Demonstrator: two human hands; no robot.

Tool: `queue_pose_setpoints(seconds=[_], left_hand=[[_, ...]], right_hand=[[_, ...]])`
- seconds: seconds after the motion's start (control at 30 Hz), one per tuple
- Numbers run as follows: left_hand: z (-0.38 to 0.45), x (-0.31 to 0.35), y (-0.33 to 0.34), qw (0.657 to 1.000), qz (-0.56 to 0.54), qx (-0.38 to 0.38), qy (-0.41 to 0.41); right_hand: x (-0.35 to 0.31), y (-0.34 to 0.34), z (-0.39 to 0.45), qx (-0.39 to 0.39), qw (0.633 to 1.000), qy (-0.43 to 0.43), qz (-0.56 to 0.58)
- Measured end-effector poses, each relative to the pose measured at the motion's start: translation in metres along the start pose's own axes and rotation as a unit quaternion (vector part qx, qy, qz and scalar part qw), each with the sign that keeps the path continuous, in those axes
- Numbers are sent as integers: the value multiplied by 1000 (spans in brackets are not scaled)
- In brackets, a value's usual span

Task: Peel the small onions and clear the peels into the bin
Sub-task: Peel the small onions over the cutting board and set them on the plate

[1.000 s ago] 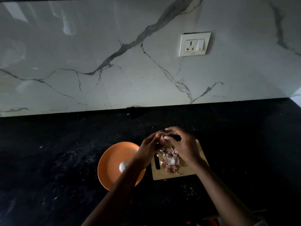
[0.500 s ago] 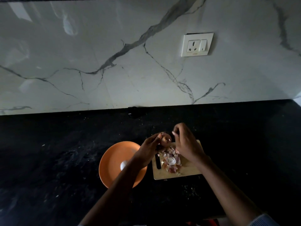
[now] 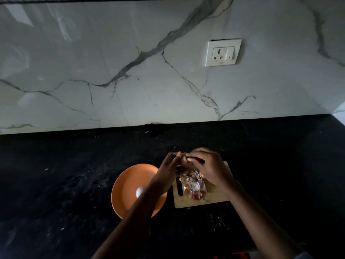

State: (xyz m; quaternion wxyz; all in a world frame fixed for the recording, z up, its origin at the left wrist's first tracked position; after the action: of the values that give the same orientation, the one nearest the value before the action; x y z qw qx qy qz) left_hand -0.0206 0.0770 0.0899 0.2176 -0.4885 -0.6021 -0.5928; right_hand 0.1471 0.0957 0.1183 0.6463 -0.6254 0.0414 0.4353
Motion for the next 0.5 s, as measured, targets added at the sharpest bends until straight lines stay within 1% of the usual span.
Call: queue_pose_setpoints(seconds=[0.13,0.37,0.5], left_hand=[[0,0,0,1000,18,4,11],[-1,-4,-2,998,52,15,22],[1,-6,-2,997,64,21,24]], right_hand=[[0,2,0,5,1000,-6,-5],[0,9,-3,15,1000,18,10],[-2,16,-4,17,1000,15,-19]])
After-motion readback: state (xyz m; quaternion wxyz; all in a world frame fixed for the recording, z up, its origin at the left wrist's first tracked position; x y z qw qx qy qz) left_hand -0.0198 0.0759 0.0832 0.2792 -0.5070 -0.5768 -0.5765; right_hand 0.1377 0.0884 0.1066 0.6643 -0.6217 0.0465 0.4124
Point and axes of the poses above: each hand's wrist, its own z-axis towards the middle knuckle, its own y-axis out of the palm, x = y × z, the point moved 1 cm from there along z, towards the middle knuckle, and after that the axes turned 10 degrees about -x, right-handed, at the moved point
